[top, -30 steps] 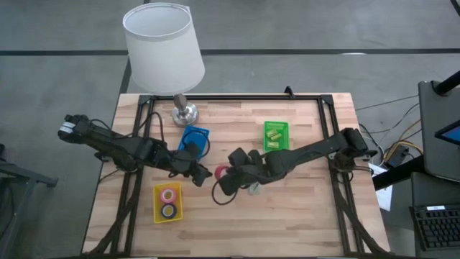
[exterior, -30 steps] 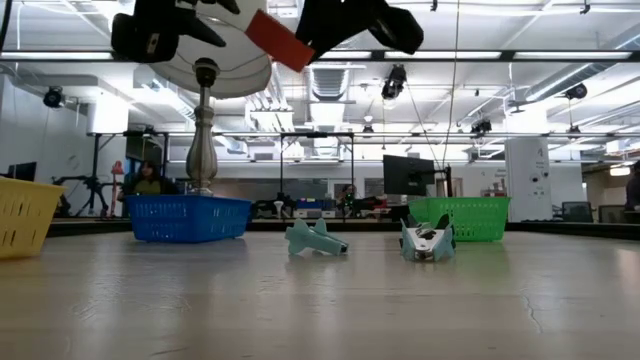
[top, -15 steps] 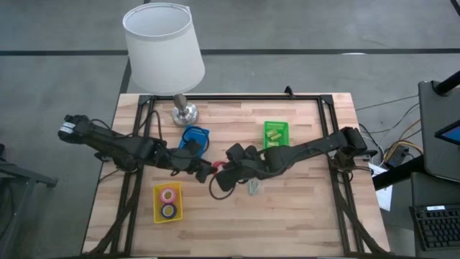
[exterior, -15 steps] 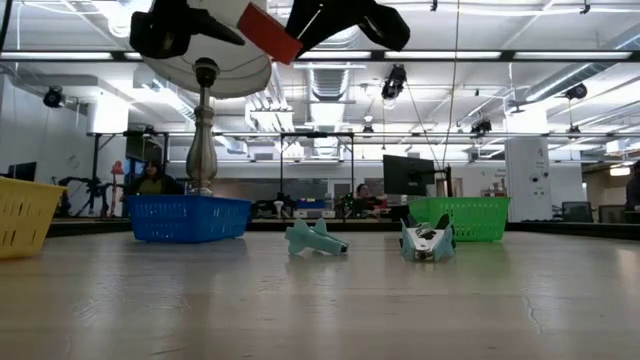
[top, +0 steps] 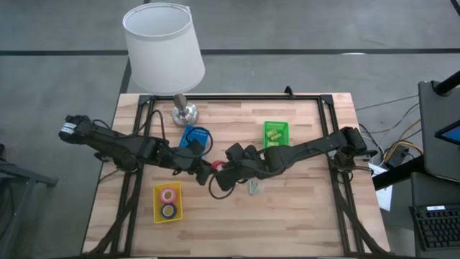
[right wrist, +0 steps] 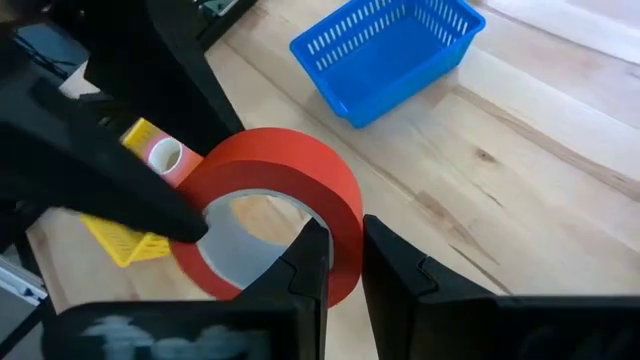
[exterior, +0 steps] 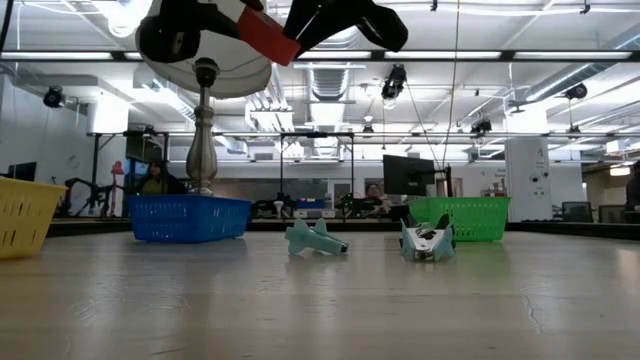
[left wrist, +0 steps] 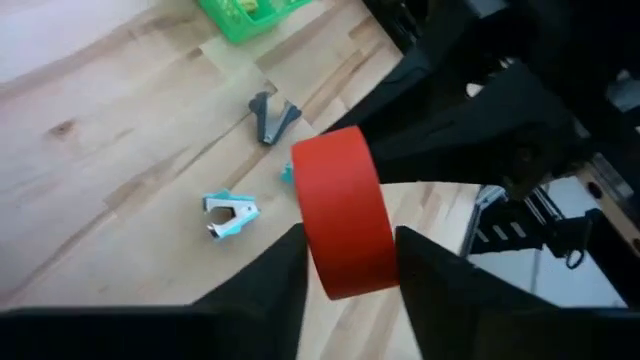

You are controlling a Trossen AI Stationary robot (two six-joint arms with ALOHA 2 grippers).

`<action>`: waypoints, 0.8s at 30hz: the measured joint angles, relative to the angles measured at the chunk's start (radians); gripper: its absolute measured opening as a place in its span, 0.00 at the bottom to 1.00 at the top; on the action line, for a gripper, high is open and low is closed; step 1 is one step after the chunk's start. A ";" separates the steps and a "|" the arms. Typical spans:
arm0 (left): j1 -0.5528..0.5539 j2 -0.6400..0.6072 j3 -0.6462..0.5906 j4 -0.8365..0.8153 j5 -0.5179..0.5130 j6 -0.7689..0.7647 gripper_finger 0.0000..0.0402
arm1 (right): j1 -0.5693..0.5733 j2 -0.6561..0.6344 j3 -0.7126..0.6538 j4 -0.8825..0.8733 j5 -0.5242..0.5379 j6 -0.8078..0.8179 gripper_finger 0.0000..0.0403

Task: Pick and place Stapler, Stapler remover, tape
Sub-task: Put the orange tape into the yellow bin

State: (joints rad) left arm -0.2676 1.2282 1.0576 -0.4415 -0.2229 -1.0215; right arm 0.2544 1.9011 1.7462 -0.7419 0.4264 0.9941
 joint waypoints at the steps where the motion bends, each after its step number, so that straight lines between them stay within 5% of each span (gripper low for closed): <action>1: 0.000 0.000 0.000 0.001 -0.002 0.002 0.31 | 0.000 0.000 0.000 -0.002 0.001 -0.001 0.10; 9: 0.003 -0.009 0.000 -0.029 0.075 0.056 0.26 | 0.001 -0.002 0.000 0.016 -0.024 -0.043 0.14; 24: -0.043 -0.213 -0.026 -0.377 0.436 0.039 0.26 | 0.002 -0.011 0.002 0.029 -0.065 -0.160 0.48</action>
State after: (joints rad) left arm -0.3106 1.0156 1.0314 -0.8180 0.2126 -0.9825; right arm 0.2569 1.8896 1.7481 -0.7124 0.3614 0.8340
